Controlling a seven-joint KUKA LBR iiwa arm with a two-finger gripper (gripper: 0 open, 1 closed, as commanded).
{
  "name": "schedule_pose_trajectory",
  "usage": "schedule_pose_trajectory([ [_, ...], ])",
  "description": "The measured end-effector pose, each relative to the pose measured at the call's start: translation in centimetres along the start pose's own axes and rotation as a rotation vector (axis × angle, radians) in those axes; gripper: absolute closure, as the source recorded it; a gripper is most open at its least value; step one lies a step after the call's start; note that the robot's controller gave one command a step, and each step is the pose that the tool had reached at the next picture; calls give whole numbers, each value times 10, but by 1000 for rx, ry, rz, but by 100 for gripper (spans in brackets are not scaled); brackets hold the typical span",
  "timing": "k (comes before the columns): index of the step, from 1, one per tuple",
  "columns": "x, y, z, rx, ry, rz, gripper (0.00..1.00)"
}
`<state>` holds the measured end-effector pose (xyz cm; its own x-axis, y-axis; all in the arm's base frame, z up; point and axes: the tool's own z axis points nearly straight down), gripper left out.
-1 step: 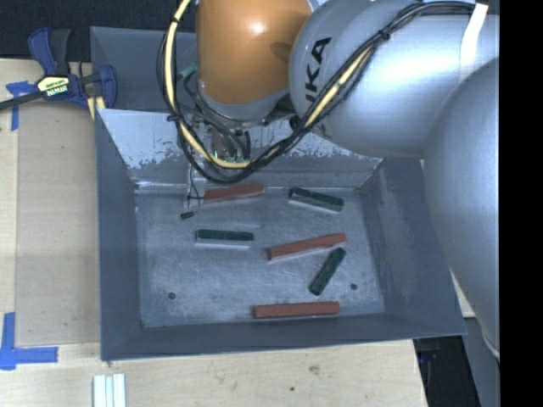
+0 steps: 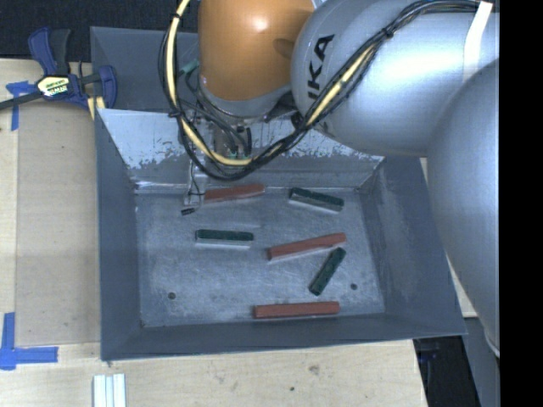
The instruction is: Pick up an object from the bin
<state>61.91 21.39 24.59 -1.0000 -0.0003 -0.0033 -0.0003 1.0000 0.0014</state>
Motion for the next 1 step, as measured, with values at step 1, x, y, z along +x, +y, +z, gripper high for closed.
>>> schedule_pose_trajectory([
  [1,25,-24,91,1,0,25,0],
])
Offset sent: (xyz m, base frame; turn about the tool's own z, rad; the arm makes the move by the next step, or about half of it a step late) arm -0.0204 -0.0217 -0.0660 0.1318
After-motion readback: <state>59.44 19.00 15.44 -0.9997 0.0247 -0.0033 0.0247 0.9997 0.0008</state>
